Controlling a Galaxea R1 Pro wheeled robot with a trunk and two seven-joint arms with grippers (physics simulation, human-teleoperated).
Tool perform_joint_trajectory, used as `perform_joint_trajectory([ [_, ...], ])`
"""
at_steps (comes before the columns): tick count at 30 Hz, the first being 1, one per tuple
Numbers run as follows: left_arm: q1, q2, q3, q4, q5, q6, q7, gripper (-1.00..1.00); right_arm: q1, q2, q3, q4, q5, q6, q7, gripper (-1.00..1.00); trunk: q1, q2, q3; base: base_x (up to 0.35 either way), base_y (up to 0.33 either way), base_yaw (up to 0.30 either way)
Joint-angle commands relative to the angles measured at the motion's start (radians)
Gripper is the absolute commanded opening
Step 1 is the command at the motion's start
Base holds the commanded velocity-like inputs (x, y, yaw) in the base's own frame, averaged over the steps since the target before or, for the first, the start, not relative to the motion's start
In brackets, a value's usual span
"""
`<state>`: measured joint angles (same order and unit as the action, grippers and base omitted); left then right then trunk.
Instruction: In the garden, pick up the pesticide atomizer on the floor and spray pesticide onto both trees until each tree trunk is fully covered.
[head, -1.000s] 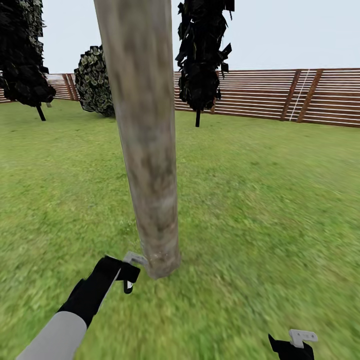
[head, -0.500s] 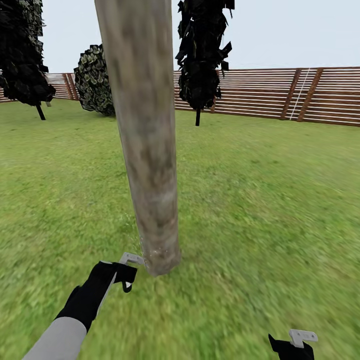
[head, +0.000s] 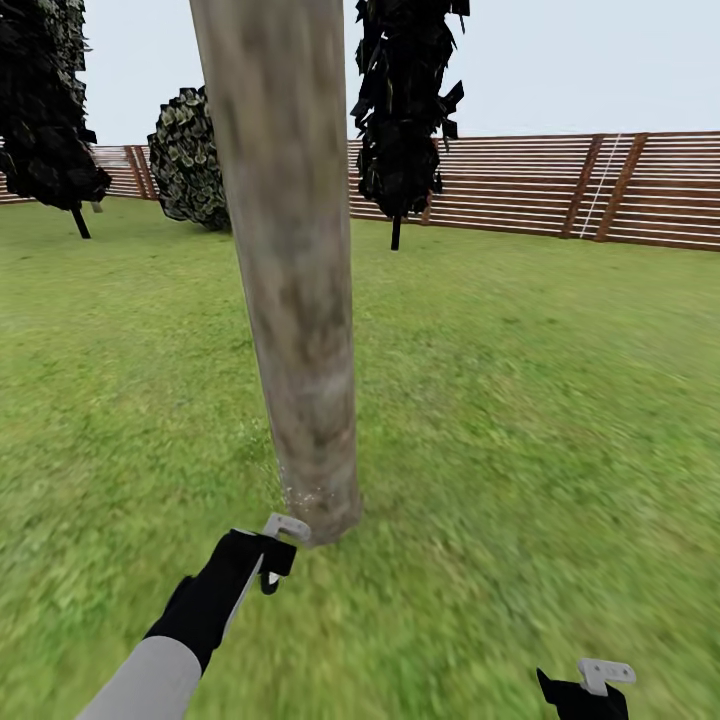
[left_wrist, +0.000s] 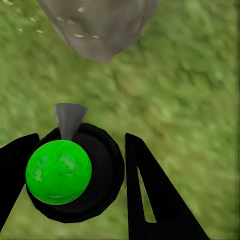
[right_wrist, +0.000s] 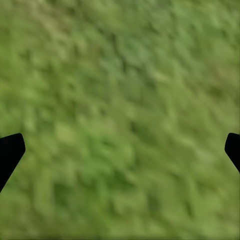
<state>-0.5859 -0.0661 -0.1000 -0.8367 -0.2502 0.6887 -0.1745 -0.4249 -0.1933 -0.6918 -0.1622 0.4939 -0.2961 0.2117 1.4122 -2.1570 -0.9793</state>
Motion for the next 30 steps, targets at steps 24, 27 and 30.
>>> perform_joint_trajectory([
  [24, 0.000, -0.037, 0.009, -0.002, 0.061, -0.008, 0.009, -1.00, 0.000, 0.009, 0.000, 0.000, -0.002, 0.000, -0.001, 1.00, 0.000, 0.000, -0.015, 0.016, -0.168, 0.087],
  [27, 0.000, -0.035, 0.010, -0.002, 0.060, -0.008, 0.013, -1.00, 0.000, 0.009, 0.000, 0.000, -0.002, 0.000, 0.000, 1.00, 0.000, 0.000, -0.015, -0.306, -0.059, 0.001],
  [30, 0.000, -0.034, 0.013, -0.004, 0.060, -0.008, 0.013, -1.00, 0.000, 0.009, 0.000, 0.000, -0.002, 0.000, 0.000, 1.00, 0.000, 0.000, -0.015, -0.285, -0.008, 0.000],
])
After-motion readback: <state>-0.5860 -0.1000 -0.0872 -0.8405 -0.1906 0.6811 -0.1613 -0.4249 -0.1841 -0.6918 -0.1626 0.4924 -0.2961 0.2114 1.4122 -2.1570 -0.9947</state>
